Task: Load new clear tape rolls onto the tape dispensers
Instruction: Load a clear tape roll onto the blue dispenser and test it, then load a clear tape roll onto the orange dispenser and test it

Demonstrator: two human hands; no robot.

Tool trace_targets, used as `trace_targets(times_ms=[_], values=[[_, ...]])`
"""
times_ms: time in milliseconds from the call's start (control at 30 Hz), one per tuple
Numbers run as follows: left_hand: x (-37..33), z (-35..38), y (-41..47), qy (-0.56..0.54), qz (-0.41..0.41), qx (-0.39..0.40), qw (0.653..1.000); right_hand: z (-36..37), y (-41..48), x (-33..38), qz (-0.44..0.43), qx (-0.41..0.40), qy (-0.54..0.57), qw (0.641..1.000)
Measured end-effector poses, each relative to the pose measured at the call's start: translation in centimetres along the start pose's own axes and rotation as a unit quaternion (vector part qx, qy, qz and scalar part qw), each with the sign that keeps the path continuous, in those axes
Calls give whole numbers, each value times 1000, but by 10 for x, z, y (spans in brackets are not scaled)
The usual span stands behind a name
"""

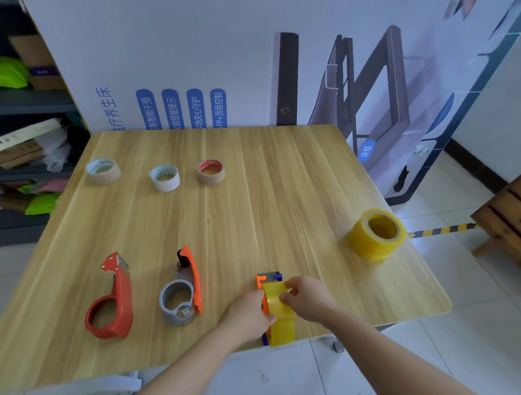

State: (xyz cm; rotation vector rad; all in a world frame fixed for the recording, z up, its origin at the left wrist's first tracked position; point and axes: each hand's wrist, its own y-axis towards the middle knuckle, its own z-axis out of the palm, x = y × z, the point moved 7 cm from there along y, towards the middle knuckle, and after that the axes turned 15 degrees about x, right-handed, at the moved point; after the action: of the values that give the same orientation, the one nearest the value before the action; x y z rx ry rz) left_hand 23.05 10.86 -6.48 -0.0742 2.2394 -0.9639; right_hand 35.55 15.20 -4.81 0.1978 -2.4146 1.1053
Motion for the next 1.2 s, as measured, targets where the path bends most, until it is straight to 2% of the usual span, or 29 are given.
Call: trace_targets(times_ms=[167, 267, 433, 633, 933, 1200], values=[[-16, -20, 12, 193, -59, 32, 979, -11, 2, -3, 7, -5, -28, 1000], [-33, -35, 20, 248, -76, 31, 965, -29, -1, -13, 14, -31, -40, 999], [-91, -55, 37, 319, -23, 3, 947, -69, -6, -53, 68, -72, -87, 991], [-172, -49, 82, 420, 50, -42, 905, -129, -4, -107, 100, -103, -62, 988], [-266, -31, 177, 443, 87, -67, 890, -221, 21, -188, 126, -172, -56, 975], [-276, -18, 239, 319, 25, -49, 946, -235, 62, -230, 138, -127, -19, 982]])
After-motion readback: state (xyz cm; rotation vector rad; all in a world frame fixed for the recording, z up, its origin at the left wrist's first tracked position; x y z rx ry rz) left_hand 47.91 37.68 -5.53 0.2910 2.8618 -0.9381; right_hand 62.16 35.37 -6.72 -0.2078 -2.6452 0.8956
